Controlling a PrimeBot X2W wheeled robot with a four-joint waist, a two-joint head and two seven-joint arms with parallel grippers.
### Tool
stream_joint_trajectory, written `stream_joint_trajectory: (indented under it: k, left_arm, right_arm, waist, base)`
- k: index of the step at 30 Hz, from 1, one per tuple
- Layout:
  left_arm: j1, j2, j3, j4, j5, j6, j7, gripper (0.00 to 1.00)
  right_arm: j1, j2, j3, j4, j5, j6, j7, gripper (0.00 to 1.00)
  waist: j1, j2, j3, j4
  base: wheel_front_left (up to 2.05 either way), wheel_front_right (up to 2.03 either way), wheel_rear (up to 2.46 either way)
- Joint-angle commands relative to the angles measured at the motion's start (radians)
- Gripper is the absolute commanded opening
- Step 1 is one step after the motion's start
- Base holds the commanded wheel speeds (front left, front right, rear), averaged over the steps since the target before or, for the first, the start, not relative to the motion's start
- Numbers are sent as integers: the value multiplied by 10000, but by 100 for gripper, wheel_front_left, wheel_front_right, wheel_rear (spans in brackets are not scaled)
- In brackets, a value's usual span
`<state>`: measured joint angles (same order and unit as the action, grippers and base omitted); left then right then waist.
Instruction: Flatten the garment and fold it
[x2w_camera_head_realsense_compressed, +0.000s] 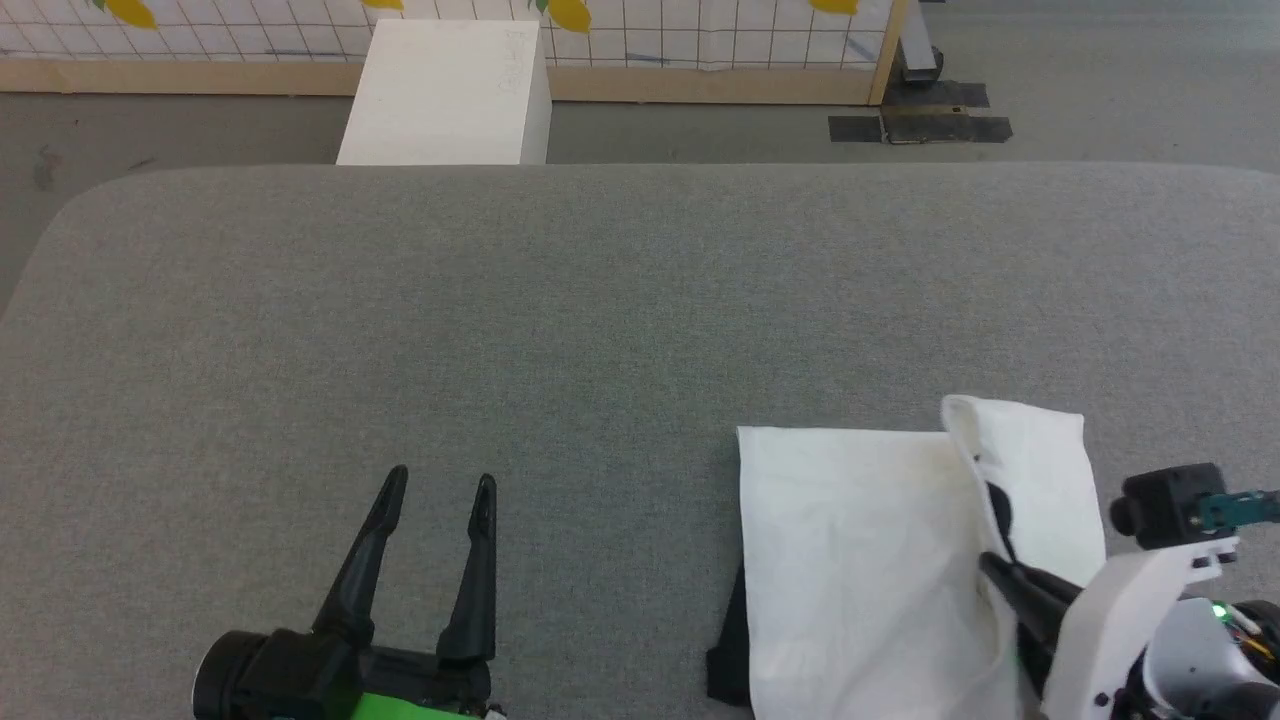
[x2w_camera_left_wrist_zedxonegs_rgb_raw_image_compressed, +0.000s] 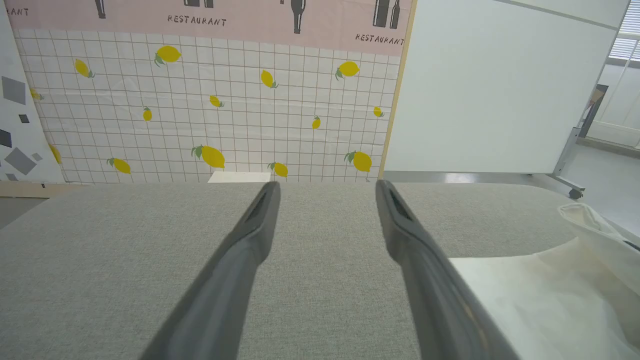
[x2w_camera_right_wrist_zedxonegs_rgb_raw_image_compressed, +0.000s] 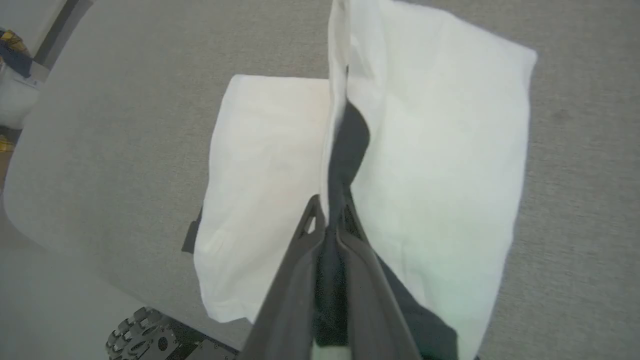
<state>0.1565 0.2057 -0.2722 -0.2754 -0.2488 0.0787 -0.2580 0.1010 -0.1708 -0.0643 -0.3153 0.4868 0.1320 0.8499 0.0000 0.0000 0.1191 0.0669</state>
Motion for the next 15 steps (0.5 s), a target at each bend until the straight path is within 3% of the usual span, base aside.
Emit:
stream_joint_trajectory:
  k: [1, 15]
  left_arm:
    - [163, -29, 35, 8, -104, -76, -38, 100]
    - [-218, -193, 3, 76, -79, -178, -38, 100]
  right_arm:
    - [-194, 112, 317, -36, 68, -13, 51, 0]
    - [-2120, 633, 2525, 1951, -738, -13, -337, 0]
  waist:
    - [0, 0, -18, 57]
    - [0, 0, 643, 569]
  base:
    - [0, 0, 0]
    - [0, 0, 0]
